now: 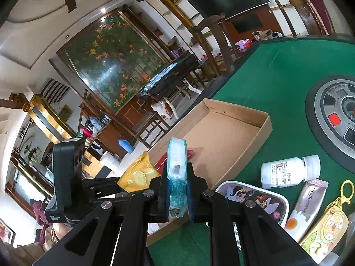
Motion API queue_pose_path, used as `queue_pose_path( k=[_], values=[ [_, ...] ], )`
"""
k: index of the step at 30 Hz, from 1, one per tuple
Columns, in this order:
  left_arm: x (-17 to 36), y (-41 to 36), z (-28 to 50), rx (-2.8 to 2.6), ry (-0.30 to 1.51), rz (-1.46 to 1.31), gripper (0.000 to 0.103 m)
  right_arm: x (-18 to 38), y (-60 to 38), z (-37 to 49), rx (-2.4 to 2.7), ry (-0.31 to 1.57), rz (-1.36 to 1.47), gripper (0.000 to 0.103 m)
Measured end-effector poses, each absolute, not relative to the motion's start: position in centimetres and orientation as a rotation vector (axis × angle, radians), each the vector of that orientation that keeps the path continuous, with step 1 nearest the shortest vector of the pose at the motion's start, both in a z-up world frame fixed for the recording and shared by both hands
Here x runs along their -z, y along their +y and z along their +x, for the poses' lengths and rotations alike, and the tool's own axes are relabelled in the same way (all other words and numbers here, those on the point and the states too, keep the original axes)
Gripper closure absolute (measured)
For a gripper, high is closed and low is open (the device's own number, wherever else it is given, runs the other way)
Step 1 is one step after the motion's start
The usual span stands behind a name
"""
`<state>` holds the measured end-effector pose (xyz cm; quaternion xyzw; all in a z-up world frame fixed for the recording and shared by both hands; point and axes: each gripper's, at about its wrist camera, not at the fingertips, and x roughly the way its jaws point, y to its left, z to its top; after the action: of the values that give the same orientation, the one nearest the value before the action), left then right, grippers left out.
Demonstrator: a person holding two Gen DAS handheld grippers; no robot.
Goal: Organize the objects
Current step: 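Lower yellow packet into tray with left gripper while right gripper carries wipes pack over tray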
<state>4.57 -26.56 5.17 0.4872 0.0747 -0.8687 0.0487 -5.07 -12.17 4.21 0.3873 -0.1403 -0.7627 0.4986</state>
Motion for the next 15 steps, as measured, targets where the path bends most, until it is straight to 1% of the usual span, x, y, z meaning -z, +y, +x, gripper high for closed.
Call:
queue_pose_path(
  k=[3, 8, 11, 15],
  values=[
    [-4.8, -26.2, 4.2, 2.655, 0.219, 1.552, 0.077, -4.2, -12.2, -5.0, 1.844, -0.341, 0.940, 0.090],
    [-4.3, -25.5, 2.5, 2.649, 0.128, 1.690, 0.077, -4.2, -12.2, -4.8, 1.851, -0.339, 0.932, 0.090],
    [-3.7, -25.3, 1.4, 2.653, 0.128, 1.816, 0.077, -4.1, -12.0, -4.9, 1.859, -0.343, 0.929, 0.090],
    [-3.4, -24.8, 0.3, 2.648, 0.066, 1.925, 0.077, -4.1, -11.8, -5.1, 1.869, -0.348, 0.928, 0.090]
  ],
)
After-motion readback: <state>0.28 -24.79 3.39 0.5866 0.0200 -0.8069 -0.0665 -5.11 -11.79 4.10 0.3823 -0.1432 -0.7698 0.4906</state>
